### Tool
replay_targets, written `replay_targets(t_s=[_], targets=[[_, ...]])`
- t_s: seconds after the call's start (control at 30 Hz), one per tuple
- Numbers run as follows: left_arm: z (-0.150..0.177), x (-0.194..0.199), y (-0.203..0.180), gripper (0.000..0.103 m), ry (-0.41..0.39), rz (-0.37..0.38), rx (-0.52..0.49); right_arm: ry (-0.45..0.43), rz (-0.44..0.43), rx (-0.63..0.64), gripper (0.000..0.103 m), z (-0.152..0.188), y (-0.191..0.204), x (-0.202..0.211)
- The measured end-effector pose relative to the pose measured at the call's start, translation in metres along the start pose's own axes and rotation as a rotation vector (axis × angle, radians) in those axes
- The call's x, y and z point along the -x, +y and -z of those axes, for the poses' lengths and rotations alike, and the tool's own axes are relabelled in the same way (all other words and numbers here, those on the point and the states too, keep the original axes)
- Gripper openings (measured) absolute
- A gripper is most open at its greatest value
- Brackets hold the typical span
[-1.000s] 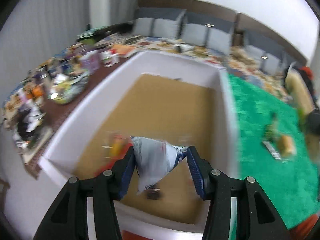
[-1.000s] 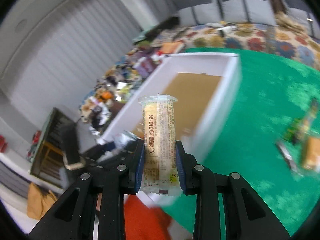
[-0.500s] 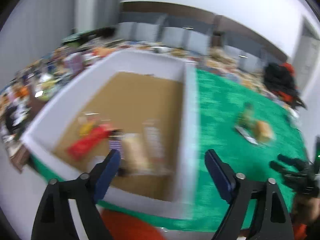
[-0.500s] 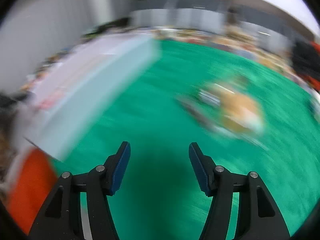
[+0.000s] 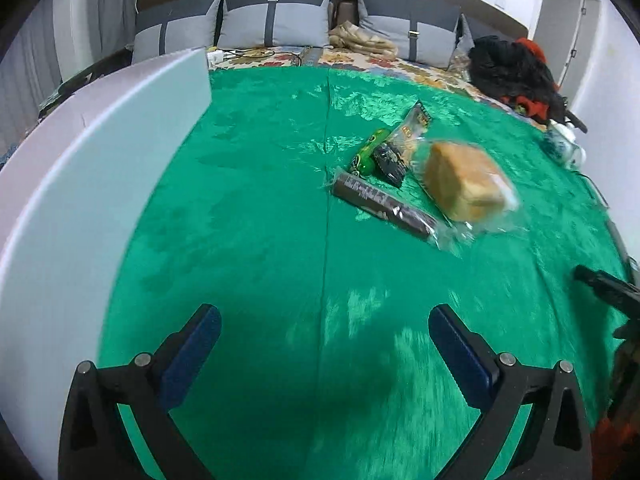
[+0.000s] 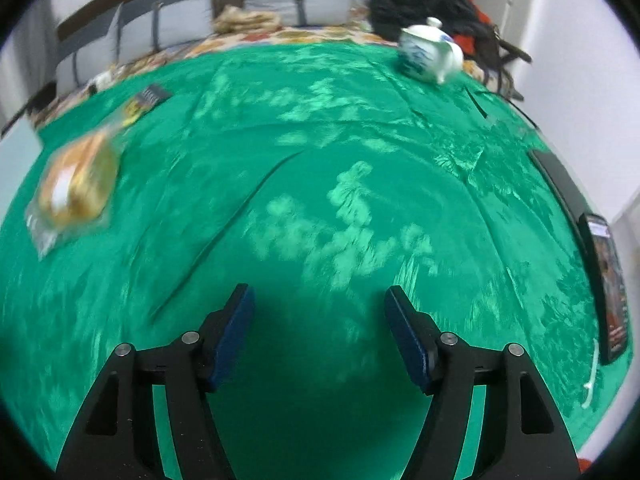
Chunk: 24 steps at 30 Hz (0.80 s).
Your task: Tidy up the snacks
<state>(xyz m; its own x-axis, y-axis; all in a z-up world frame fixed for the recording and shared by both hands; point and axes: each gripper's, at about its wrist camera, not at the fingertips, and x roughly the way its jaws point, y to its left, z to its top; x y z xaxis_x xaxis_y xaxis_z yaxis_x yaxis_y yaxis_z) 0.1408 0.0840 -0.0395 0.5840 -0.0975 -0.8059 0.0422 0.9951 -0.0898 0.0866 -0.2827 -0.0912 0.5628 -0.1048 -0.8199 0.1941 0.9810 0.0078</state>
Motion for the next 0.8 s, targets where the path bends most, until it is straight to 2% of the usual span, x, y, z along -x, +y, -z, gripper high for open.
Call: replay_targets(t_s=[0.17, 0.23, 0.8], targets=[[0.001, -0.038, -0.013, 0.103, 0.043, -0.031, -0.037, -0.018, 0.003, -0.012, 0.090, -0.025, 0.000, -0.024], [0.007, -0.038, -0.019, 0.103, 0.011, -0.063, -0.070, -0.024, -0.005, -0.014, 0.096, -0.028, -0.002, -0.031], [0.004, -0.040, -0.013, 0.103, 0.017, -0.055, -0.053, -0.021, -0.014, -0.016, 0.097, -0.029, -0.004, -0.033]])
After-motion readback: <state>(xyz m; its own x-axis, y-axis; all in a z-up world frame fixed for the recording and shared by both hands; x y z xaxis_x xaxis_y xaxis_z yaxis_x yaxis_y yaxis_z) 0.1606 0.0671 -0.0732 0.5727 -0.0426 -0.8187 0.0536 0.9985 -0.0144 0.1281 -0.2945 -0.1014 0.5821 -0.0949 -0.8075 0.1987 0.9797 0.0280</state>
